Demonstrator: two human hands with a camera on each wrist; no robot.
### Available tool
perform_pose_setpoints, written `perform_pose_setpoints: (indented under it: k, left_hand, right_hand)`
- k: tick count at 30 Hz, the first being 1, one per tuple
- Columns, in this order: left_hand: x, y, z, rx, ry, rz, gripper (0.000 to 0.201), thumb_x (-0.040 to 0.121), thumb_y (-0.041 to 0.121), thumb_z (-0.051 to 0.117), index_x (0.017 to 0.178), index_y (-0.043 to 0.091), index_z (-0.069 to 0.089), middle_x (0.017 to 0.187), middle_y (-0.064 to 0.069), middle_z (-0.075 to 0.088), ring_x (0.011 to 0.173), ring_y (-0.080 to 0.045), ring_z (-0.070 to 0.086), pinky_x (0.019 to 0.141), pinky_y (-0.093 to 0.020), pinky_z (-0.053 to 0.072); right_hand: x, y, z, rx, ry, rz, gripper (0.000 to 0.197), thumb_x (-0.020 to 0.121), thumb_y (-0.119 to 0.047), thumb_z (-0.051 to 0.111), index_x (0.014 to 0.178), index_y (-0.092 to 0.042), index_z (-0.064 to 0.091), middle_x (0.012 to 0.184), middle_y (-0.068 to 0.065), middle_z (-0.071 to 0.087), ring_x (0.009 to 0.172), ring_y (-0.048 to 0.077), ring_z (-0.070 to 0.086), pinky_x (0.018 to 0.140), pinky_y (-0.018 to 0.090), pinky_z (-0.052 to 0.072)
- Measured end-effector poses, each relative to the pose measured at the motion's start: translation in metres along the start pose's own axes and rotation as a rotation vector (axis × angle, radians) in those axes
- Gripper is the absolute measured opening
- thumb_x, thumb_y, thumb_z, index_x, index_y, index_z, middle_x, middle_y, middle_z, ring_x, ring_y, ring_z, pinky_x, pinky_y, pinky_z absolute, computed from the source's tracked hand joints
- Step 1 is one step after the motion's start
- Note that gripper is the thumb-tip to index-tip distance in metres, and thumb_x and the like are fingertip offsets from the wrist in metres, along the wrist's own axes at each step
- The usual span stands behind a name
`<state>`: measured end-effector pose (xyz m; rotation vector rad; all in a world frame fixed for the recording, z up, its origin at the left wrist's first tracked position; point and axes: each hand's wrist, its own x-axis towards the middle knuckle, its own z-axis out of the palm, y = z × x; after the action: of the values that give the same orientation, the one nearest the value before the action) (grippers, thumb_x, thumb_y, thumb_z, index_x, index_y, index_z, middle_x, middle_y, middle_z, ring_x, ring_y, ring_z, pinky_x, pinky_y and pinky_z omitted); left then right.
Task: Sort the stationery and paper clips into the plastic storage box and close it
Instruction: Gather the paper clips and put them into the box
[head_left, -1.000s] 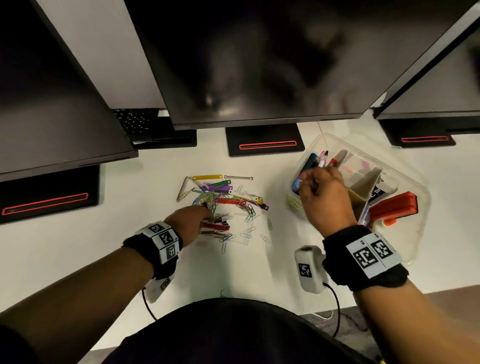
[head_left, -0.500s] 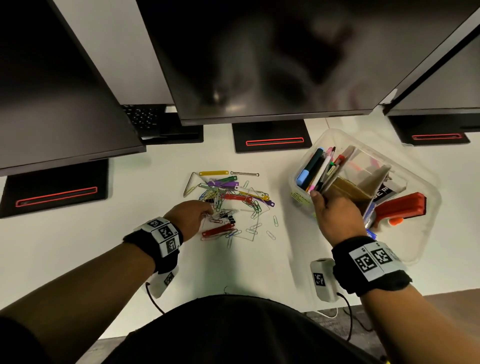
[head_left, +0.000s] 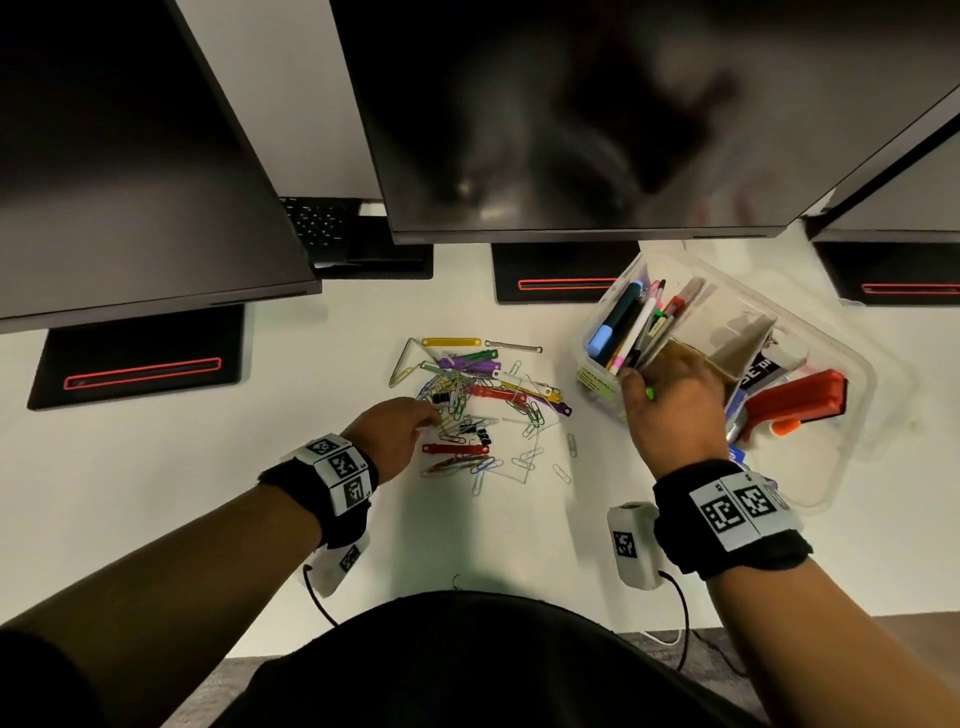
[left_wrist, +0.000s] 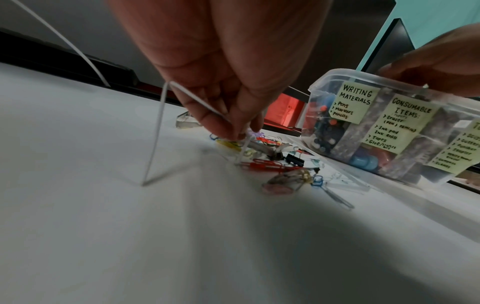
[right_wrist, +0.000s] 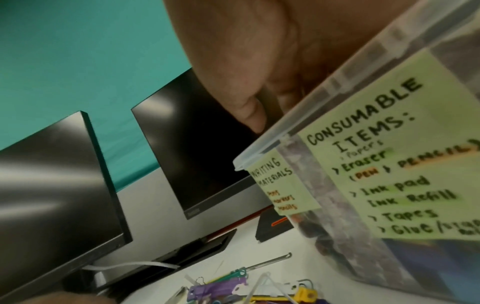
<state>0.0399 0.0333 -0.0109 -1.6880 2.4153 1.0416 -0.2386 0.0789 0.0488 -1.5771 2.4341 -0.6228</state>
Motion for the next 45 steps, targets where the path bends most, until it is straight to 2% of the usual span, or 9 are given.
perform_pose_setpoints:
  k: [2, 4, 9, 11, 17, 21, 29, 36, 45]
  left_hand:
    - [-0.001, 0.003, 0.000, -0.047, 0.000, 0.000, 0.040, 0.091, 0.000, 0.042, 0.127, 0.012, 0.054, 0.127, -0.007, 0.060, 0.116, -0.022, 0.055, 0.100, -0.024, 0.039]
    - [0.000, 0.006, 0.000, -0.075, -0.009, -0.006, 0.041, 0.092, 0.001, 0.042, 0.130, 0.013, 0.052, 0.126, -0.008, 0.060, 0.115, -0.021, 0.056, 0.100, -0.025, 0.040]
    - [0.002, 0.019, 0.000, -0.062, -0.015, -0.023, 0.039, 0.093, 0.015, 0.050, 0.132, 0.015, 0.047, 0.126, -0.009, 0.057, 0.110, -0.022, 0.054, 0.094, -0.025, 0.040]
    - [0.002, 0.021, 0.000, -0.073, -0.035, -0.028, 0.044, 0.089, 0.024, 0.058, 0.131, 0.017, 0.045, 0.122, -0.006, 0.055, 0.099, -0.018, 0.052, 0.087, -0.023, 0.038]
    - [0.007, 0.019, 0.008, 0.160, -0.096, 0.016, 0.040, 0.085, 0.028, 0.062, 0.123, 0.021, 0.049, 0.130, -0.001, 0.046, 0.119, -0.020, 0.047, 0.098, -0.031, 0.041]
    - [0.009, 0.017, 0.010, 0.220, -0.127, 0.003, 0.030, 0.088, 0.026, 0.057, 0.118, 0.022, 0.054, 0.130, -0.001, 0.042, 0.120, -0.021, 0.045, 0.098, -0.033, 0.042]
    - [0.007, 0.008, 0.006, 0.239, -0.095, -0.021, 0.021, 0.092, 0.027, 0.049, 0.108, 0.018, 0.059, 0.124, -0.005, 0.046, 0.110, -0.024, 0.052, 0.091, -0.036, 0.048]
    - [-0.007, 0.001, -0.012, 0.038, 0.056, -0.048, 0.020, 0.095, 0.021, 0.043, 0.111, 0.013, 0.051, 0.106, -0.010, 0.067, 0.097, -0.032, 0.060, 0.078, -0.032, 0.045]
    - [-0.007, -0.015, -0.020, -0.078, 0.040, -0.068, 0.022, 0.096, 0.015, 0.040, 0.112, 0.016, 0.055, 0.107, -0.002, 0.068, 0.098, -0.024, 0.061, 0.082, -0.027, 0.043]
  right_hand:
    - [-0.007, -0.010, -0.003, 0.043, 0.176, -0.151, 0.013, 0.084, -0.016, 0.060, 0.091, -0.007, 0.068, 0.097, 0.013, 0.062, 0.097, 0.031, 0.052, 0.085, 0.034, 0.039]
    - [-0.014, -0.020, 0.002, 0.061, 0.133, -0.362, 0.009, 0.079, -0.005, 0.063, 0.086, -0.008, 0.068, 0.088, 0.010, 0.064, 0.088, 0.028, 0.056, 0.081, 0.031, 0.041]
    - [-0.027, -0.021, 0.049, -0.220, -0.675, -0.560, 0.036, 0.085, -0.002, 0.052, 0.110, -0.022, 0.068, 0.116, 0.001, 0.062, 0.114, 0.022, 0.051, 0.095, 0.035, 0.047]
    - [-0.034, -0.017, 0.064, -0.295, -0.809, -0.550, 0.041, 0.087, -0.001, 0.046, 0.119, -0.021, 0.062, 0.122, 0.003, 0.055, 0.120, 0.023, 0.045, 0.097, 0.036, 0.044]
    - [-0.040, -0.005, 0.083, -0.315, -0.703, -0.571, 0.024, 0.095, -0.017, 0.046, 0.116, -0.014, 0.058, 0.119, 0.010, 0.051, 0.117, 0.028, 0.047, 0.086, 0.035, 0.046]
    - [-0.038, -0.005, 0.084, -0.223, -0.469, -0.699, 0.016, 0.071, -0.009, 0.075, 0.084, -0.012, 0.067, 0.082, 0.007, 0.063, 0.074, 0.030, 0.063, 0.058, 0.032, 0.052]
    - [-0.012, -0.037, 0.074, 0.004, -0.415, -0.379, 0.015, 0.096, -0.012, 0.040, 0.102, -0.003, 0.052, 0.084, 0.019, 0.064, 0.075, 0.035, 0.060, 0.064, 0.036, 0.044]
    - [0.012, -0.062, 0.094, -0.254, -0.497, -0.203, 0.042, 0.086, 0.007, 0.040, 0.128, -0.003, 0.038, 0.130, 0.020, 0.042, 0.102, 0.037, 0.059, 0.088, 0.042, 0.051]
    - [0.012, -0.057, 0.103, -0.286, -0.586, -0.179, 0.034, 0.091, -0.005, 0.043, 0.125, -0.005, 0.046, 0.125, 0.016, 0.050, 0.108, 0.034, 0.058, 0.087, 0.038, 0.047]
